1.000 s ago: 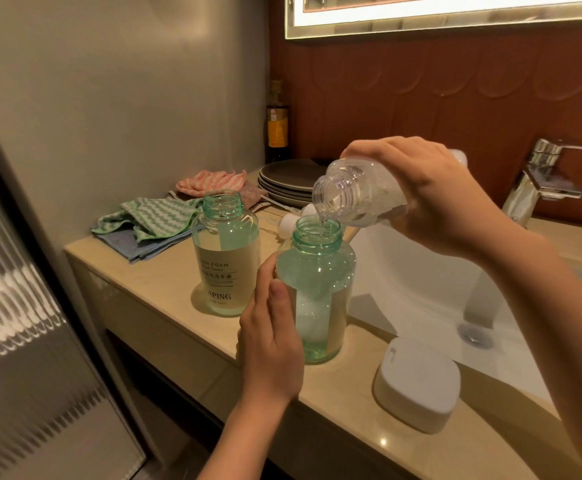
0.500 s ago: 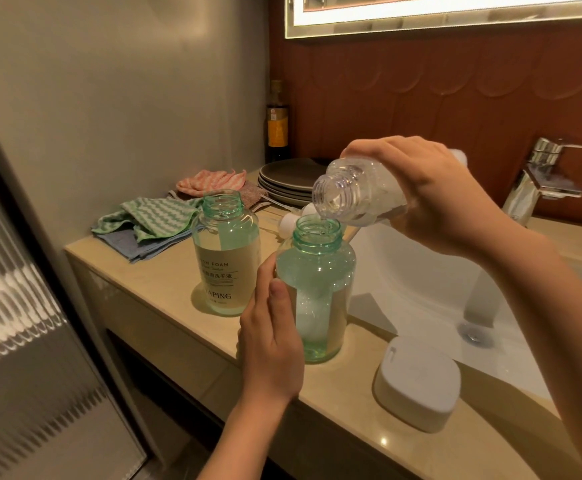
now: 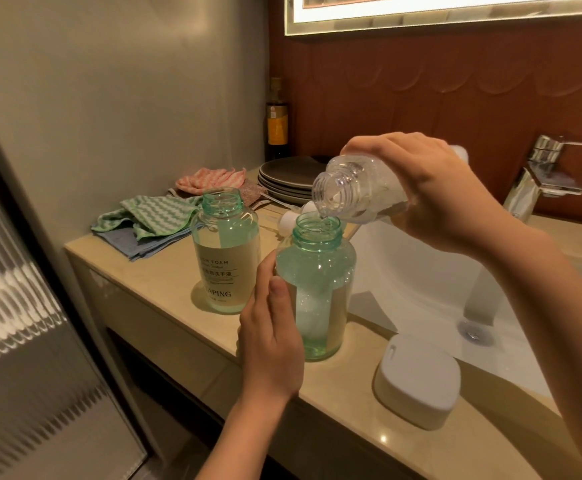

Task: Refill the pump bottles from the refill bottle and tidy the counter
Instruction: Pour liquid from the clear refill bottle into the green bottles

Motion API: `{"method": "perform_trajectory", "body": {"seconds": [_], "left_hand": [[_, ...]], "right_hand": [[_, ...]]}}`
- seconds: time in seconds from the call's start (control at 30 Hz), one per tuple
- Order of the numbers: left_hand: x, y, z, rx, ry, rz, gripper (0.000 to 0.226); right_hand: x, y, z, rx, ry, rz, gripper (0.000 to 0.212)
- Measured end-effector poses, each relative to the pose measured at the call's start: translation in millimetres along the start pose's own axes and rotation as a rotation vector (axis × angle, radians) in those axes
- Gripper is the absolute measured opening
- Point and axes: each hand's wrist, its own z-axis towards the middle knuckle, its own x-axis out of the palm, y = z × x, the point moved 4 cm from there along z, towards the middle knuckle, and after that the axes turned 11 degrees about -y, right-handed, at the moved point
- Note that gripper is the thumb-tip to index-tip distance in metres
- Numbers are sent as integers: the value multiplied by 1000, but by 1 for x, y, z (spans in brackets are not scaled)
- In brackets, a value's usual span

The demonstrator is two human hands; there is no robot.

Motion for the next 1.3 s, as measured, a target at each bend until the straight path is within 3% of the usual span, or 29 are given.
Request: {"method": "perform_trajectory", "body": {"seconds": [0.37, 0.8, 1.1, 1.3], "left_hand": [[1, -8, -1, 32, 30, 21, 29], [0, -5, 0, 27, 24, -1, 34], [0, 4, 0, -6, -6, -1, 55], [-1, 4, 0, -11, -3, -3, 53]], "right_hand": [[0, 0, 0, -1, 2, -15, 83], [-1, -1, 0, 1, 0, -20, 84], [-1, -1, 0, 6, 2, -24, 83], [-1, 1, 0, -15, -3, -19, 81]]}}
